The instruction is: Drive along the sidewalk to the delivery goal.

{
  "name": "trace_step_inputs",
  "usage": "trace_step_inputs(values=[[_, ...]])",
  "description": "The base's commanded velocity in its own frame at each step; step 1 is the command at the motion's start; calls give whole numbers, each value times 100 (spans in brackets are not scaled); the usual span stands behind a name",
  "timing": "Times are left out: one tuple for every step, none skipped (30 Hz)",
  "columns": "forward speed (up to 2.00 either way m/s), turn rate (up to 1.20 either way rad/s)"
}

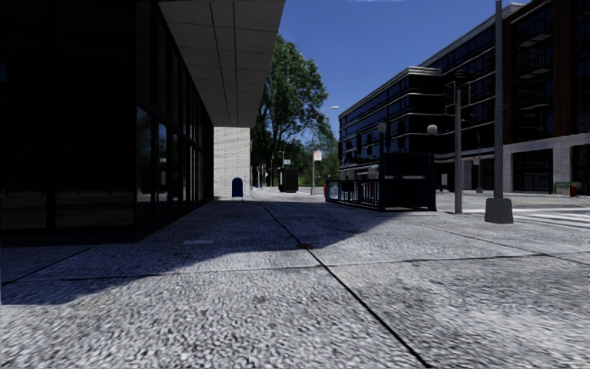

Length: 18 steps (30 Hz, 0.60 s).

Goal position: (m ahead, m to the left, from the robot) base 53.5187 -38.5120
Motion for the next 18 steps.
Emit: trace_step_inputs(values=[[155,-47],[155,-49],[155,-49],[155,-49],[155,-50],[155,-50],[155,-50],[155,-50],[155,-50],[155,-50],[155,-50],[155,-50],[155,-50],[155,-50],[159,-50],[178,-50],[200,-50],[200,-50]])
